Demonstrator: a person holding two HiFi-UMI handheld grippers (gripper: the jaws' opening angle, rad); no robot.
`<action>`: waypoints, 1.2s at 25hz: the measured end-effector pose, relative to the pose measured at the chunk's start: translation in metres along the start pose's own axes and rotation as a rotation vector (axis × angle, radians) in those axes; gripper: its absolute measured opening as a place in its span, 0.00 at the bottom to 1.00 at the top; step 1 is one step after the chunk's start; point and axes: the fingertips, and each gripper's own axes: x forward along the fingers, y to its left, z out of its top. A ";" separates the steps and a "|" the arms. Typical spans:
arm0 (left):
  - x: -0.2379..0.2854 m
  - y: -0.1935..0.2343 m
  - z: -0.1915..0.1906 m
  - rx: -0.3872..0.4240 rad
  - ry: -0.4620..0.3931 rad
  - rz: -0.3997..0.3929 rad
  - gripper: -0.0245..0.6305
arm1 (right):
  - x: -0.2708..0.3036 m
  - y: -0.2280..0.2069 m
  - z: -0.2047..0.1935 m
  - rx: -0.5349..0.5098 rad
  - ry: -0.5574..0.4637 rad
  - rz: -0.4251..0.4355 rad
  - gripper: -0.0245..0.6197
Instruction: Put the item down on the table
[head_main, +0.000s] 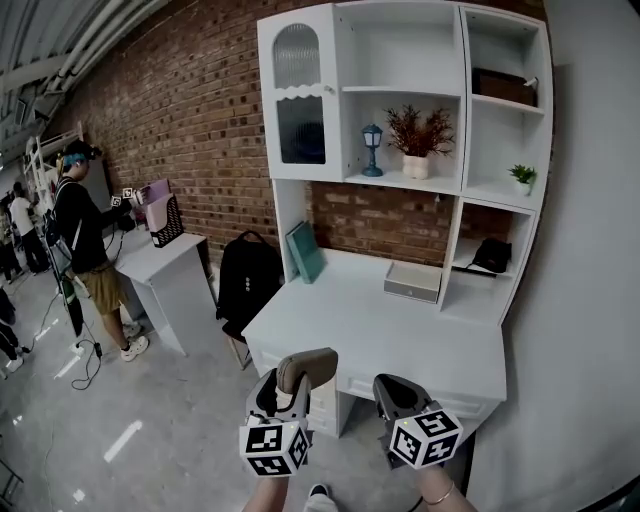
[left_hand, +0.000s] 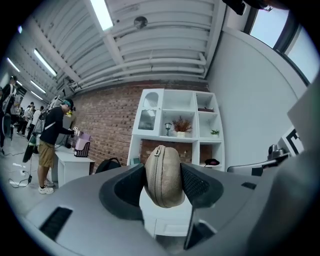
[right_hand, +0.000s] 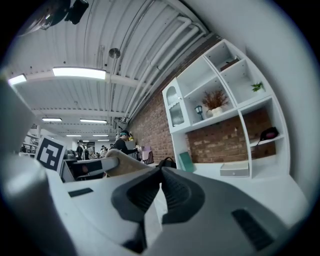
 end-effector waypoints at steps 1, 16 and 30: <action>0.016 0.006 0.001 0.003 -0.003 -0.009 0.38 | 0.015 -0.005 0.004 -0.003 -0.004 -0.003 0.04; 0.216 0.073 0.068 0.099 -0.129 -0.171 0.38 | 0.202 -0.069 0.084 -0.024 -0.089 -0.061 0.04; 0.335 0.037 0.184 0.319 -0.360 -0.284 0.38 | 0.277 -0.139 0.175 -0.072 -0.148 -0.070 0.04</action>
